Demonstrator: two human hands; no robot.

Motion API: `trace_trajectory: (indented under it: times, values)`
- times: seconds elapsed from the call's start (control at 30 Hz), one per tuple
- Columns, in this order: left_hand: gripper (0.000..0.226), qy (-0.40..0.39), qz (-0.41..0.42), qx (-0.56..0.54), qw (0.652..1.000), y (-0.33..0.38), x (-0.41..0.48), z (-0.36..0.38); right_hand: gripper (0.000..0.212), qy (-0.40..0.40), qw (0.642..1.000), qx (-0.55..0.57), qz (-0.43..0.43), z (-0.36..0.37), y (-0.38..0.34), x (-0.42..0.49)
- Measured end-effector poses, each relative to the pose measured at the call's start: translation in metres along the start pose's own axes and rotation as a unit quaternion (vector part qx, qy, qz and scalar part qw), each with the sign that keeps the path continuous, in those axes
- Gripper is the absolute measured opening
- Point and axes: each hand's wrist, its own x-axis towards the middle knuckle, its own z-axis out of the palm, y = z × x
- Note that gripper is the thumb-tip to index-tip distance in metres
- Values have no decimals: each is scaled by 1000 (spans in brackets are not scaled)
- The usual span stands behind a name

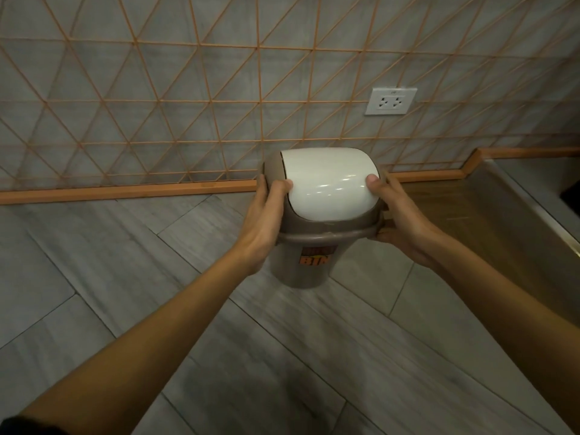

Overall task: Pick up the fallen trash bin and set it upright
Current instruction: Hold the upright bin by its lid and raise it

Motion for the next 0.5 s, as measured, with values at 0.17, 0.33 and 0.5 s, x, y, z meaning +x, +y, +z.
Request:
trace_trajectory:
  times: [0.17, 0.33, 0.5]
  values:
    - [102, 45, 12, -2, 999, -8, -6, 10, 53, -28, 999, 37, 5, 3, -7, 4]
    - [100, 53, 7, -21, 998, -5, 7, 3, 47, -27, 996, 83, 7, 13, -12, 16]
    - [84, 38, 6, -57, 998, 1, 28, -7, 54, -28, 994, 107, 15, 24, -18, 36]
